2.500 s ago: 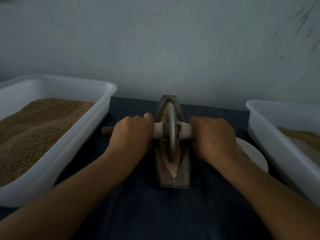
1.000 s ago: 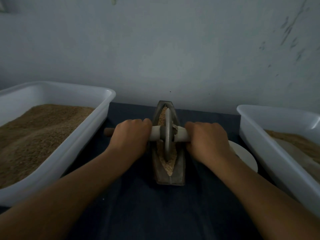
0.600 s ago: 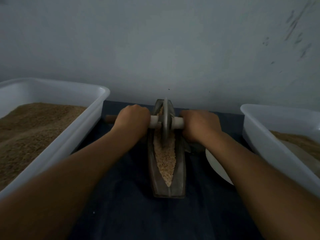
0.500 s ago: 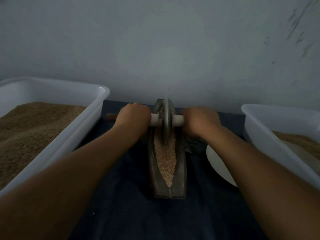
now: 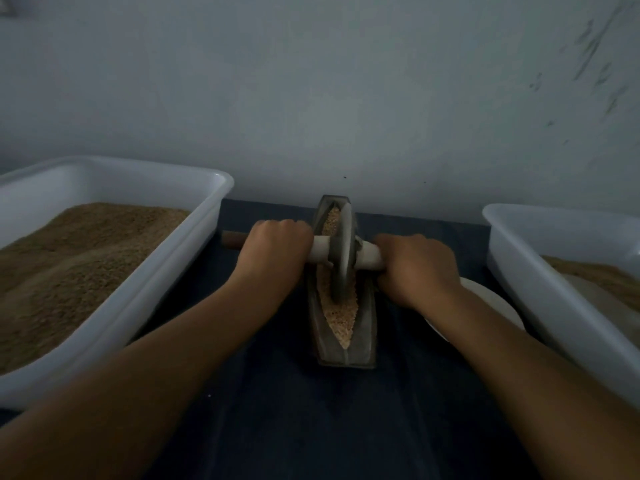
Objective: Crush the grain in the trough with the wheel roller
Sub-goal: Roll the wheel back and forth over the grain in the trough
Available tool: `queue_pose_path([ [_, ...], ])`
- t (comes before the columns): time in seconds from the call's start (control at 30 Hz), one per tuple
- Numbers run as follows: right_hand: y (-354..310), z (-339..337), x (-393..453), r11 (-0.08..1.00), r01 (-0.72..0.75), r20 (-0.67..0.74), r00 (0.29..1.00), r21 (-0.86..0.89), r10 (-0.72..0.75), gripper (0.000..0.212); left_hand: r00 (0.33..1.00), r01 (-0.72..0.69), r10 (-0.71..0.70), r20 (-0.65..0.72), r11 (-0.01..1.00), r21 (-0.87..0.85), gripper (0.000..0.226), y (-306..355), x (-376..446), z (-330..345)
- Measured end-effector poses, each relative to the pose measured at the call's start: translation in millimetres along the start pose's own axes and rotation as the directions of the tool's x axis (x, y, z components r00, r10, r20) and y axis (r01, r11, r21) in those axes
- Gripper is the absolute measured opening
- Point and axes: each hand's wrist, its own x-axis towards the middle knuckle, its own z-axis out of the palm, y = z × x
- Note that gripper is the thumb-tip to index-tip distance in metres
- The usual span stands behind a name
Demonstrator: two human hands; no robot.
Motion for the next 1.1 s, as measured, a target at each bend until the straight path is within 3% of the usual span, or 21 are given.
queue_pose_path([
  [0.4,-9.6,-32.7,-36.0,0.993,0.112,-0.131,0.985,-0.039,-0.116,0.014,0.995,0.060,-0.069,-0.076,0.993,-0.106,0.021,4.6,-45.6,-8.5],
  [0.5,-8.4,-28.3,-30.7,0.994,0.100,-0.118,0.988,-0.033,-0.103,0.011,0.996,0.040,-0.050,-0.073,0.991,-0.130,0.031,2.1,-45.0,-5.1],
  [0.63,-4.6,-14.4,-14.4,0.998,0.063,-0.073,0.995,-0.028,-0.065,0.010,0.995,0.062,-0.050,0.081,0.988,-0.143,0.034,-8.7,-34.7,-9.2],
  [0.77,0.7,-0.5,4.8,0.998,0.020,-0.024,0.999,-0.064,-0.021,0.017,0.996,0.076,-0.068,0.058,0.987,-0.144,0.043,-8.4,-12.5,-0.9],
  [1.0,6.5,10.7,47.7,0.999,-0.025,0.031,0.999,-0.033,0.026,0.015,0.990,0.112,-0.098,0.098,0.984,-0.141,0.036,-15.8,33.2,12.2],
  [1.1,7.7,10.4,64.9,0.999,-0.041,0.122,0.992,-0.004,0.041,0.016,0.987,0.133,-0.119,0.105,0.981,-0.139,0.036,-17.2,44.5,14.5],
])
